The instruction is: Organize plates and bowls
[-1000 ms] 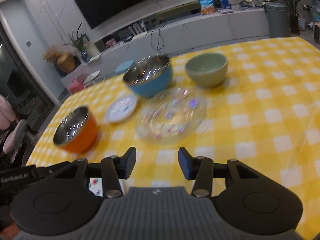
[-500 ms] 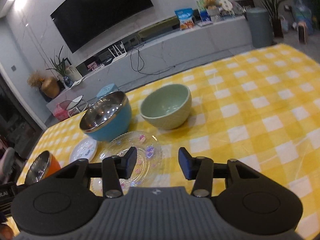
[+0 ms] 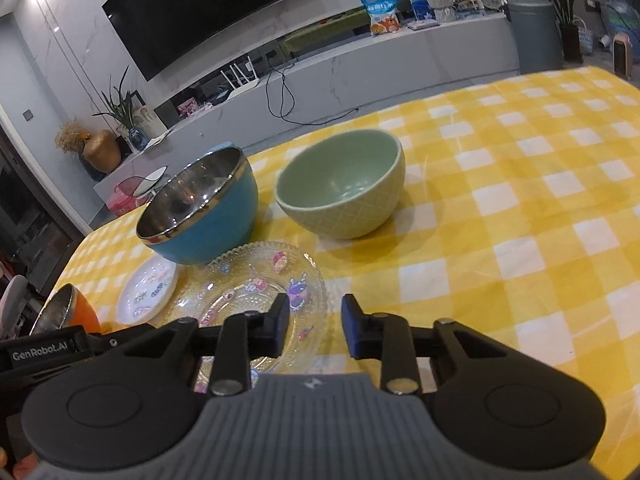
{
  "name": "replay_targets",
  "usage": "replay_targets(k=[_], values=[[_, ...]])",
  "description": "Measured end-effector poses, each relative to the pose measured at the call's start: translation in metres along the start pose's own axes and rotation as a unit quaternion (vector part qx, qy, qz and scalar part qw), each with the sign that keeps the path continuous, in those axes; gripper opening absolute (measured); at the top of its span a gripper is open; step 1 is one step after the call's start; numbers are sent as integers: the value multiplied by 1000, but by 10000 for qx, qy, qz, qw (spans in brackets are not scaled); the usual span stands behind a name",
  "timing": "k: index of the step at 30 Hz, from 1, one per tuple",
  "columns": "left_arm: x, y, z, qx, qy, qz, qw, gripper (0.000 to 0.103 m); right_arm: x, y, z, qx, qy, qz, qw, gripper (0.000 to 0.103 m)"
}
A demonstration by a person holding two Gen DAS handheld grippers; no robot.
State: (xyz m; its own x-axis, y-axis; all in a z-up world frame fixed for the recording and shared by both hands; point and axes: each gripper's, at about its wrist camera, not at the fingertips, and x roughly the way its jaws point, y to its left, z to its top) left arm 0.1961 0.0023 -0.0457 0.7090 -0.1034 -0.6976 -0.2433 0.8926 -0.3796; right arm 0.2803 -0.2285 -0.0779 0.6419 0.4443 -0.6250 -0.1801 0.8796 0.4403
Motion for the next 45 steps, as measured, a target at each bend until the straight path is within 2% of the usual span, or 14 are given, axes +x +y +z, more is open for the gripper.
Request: replay_targets(k=[7, 10, 13, 15, 17, 19, 30, 36, 45], values=[[8, 6, -5, -47, -10, -72, 10000, 44, 8, 0, -3, -7, 35, 10, 10000, 23], [9, 4, -6, 88, -75, -44, 9999, 42, 11, 3, -6, -77, 56, 40, 9999, 21], [11, 4, -6, 133, -105, -64, 9998, 34, 13, 6, -7, -207, 18, 8, 9998, 21], [13, 5, -6, 124, -98, -87, 9998, 28, 14, 6, -8, -227, -13, -29, 9997, 14], [14, 5, -5, 140, -92, -107, 9998, 17, 14, 4, -8, -209, -29, -31, 9998, 13], [15, 4, -6, 170, -63, -169, 9997, 14, 14, 3, -8, -140, -29, -8, 9999, 12], [9, 3, -5, 141, 42, -117, 9998, 13, 4, -3, -6, 280, 103, 124, 9995, 7], [-4, -2, -6, 285, 65, -35, 9996, 13, -7, -4, -10, 497, 193, 187, 9984, 7], [-38, -9, -12, 362, 37, -33, 9993, 13, -48, -1, -21, 656, 136, 378, 9970, 7]])
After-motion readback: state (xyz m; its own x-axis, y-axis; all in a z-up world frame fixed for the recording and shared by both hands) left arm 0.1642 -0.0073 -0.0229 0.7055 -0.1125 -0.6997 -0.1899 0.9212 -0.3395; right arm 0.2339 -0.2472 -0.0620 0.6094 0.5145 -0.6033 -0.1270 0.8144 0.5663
